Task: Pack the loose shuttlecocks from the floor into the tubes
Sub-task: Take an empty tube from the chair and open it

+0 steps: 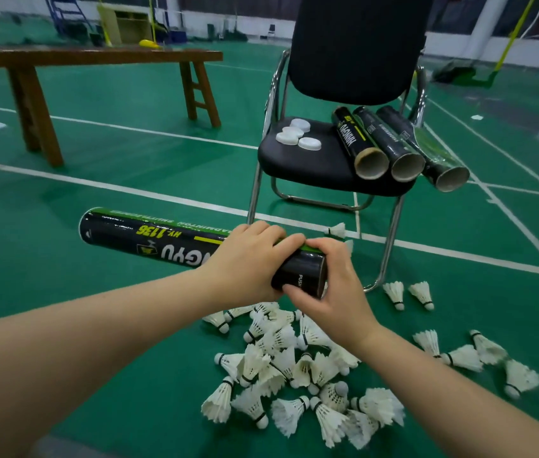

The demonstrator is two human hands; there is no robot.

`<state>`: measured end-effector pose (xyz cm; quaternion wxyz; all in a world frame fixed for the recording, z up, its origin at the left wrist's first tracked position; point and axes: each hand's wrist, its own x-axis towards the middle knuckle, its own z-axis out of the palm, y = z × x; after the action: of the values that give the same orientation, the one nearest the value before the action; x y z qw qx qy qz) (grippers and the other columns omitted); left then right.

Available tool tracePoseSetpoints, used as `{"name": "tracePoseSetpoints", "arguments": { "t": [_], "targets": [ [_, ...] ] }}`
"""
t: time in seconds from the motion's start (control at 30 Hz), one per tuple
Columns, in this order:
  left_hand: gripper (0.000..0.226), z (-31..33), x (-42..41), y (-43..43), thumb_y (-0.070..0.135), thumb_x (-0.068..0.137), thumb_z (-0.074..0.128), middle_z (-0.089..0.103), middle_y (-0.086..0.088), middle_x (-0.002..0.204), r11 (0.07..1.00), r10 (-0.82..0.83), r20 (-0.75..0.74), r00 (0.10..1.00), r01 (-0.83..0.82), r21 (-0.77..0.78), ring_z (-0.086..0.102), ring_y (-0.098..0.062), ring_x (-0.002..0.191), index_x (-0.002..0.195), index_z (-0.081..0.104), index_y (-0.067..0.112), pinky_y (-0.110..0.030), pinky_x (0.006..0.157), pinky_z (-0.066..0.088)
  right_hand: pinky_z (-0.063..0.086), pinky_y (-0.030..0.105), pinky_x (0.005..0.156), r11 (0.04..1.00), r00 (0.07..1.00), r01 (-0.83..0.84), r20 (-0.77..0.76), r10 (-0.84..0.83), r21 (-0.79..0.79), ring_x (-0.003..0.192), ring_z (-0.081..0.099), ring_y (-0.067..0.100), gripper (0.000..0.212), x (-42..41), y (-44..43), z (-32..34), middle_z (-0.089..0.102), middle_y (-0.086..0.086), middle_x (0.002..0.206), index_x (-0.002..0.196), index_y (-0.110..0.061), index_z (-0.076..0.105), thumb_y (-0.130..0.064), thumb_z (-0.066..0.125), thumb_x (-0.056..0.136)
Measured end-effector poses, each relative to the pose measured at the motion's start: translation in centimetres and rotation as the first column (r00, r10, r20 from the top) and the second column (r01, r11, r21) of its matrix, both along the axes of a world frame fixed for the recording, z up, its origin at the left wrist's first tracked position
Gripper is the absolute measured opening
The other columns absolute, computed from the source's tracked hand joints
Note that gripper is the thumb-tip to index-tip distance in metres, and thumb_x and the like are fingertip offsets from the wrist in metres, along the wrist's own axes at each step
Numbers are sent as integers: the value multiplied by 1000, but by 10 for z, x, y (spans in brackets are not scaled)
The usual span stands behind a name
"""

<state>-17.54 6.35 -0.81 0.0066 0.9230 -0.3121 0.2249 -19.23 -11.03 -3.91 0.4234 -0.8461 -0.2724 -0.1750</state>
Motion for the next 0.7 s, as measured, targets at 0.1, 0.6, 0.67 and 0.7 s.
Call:
{"name": "tracePoseSetpoints", "arguments": {
  "t": [0.1, 0.6, 0.67, 0.7],
  "targets": [
    [67, -13, 11, -6, 43, 53, 58, 63, -5, 86, 999, -7, -71, 997, 4, -40, 59, -29, 72, 113, 45, 17, -38, 61, 53, 35, 1, 82, 1000, 998, 14, -55, -13, 8, 102, 41, -11, 57, 10, -4, -10, 37, -13, 110, 119, -33, 36, -40, 66, 71],
    [71, -78, 74, -25, 38, 66, 72, 61, -7, 104, 999, 36, -281, 959, -37, 3, 55, -29, 91, 128, 48, 14, -42, 77, 49, 33, 2, 87, 996, 967, 48, -254, -26, 81, 104, 39, -11, 57, 64, -17, -81, 36, -21, 109, 116, -38, 32, -30, 66, 72],
    [73, -89, 82, -25, 39, 65, 72, 61, -7, 104, 999, 35, -295, 955, -31, 18, 55, -29, 90, 129, 48, 14, -42, 77, 49, 37, 5, 85, 995, 947, 51, -320, -21, 87, 105, 42, -7, 58, 70, -17, -90, 37, -15, 111, 117, -41, 30, -32, 66, 72],
    [73, -94, 87, -25, 39, 65, 72, 61, -7, 104, 999, 36, -300, 953, -30, 25, 55, -29, 90, 130, 47, 14, -43, 77, 49, 38, 6, 85, 995, 939, 55, -342, -22, 85, 106, 42, -7, 58, 74, -17, -95, 36, -15, 112, 117, -42, 29, -33, 66, 73]
  ]
}}
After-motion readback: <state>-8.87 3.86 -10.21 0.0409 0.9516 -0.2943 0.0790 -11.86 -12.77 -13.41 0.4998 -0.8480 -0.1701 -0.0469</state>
